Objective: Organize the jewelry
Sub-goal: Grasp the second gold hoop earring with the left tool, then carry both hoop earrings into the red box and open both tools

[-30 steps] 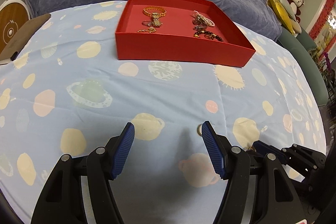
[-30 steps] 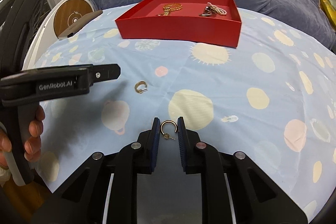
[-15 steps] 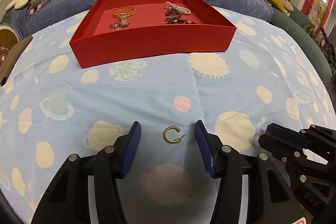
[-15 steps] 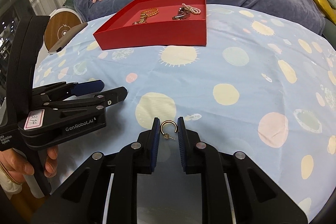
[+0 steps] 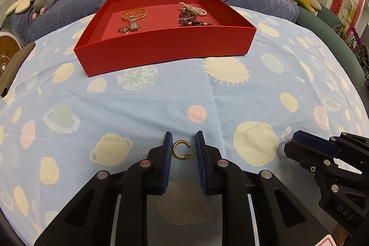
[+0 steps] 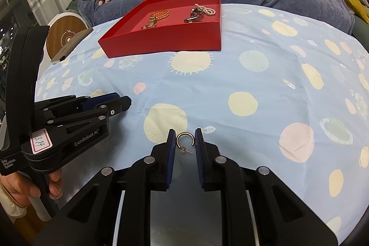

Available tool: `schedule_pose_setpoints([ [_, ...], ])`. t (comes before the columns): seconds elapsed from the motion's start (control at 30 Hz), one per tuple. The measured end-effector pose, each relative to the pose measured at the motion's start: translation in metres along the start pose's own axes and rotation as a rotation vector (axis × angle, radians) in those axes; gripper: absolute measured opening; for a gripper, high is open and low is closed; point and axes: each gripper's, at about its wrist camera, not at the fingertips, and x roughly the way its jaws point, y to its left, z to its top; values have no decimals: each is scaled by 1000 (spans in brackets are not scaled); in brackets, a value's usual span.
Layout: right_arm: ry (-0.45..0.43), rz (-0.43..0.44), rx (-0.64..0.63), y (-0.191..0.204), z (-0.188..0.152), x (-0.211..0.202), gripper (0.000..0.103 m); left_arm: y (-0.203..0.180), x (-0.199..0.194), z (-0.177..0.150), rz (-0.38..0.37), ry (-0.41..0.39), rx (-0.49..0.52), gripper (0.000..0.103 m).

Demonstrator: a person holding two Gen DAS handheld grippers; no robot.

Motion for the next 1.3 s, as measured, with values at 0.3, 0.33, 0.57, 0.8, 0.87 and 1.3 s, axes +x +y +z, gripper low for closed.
schedule_pose_setpoints([
  [0.3,-31,18,-2,12,15,-6,16,19,-17,5,-43,-18,-69,18],
  [0.33,-37,20,-1,13,17,-7,16,22,-20,6,-43,-26,-76,18],
  [0.57,-69,38,3,23,35,-8,16,37,-34,15,-36,-57,-116,18],
  [0.8,-93,60,3,35,50,-9,16,47,-41,23,-24,-80,-150,18],
  [0.87,-101,66,3,38,54,-10,16,50,-42,25,-19,-86,-158,18],
  [1.3,-116,81,2,48,67,-8,16,54,-48,42,2,-124,-174,18],
])
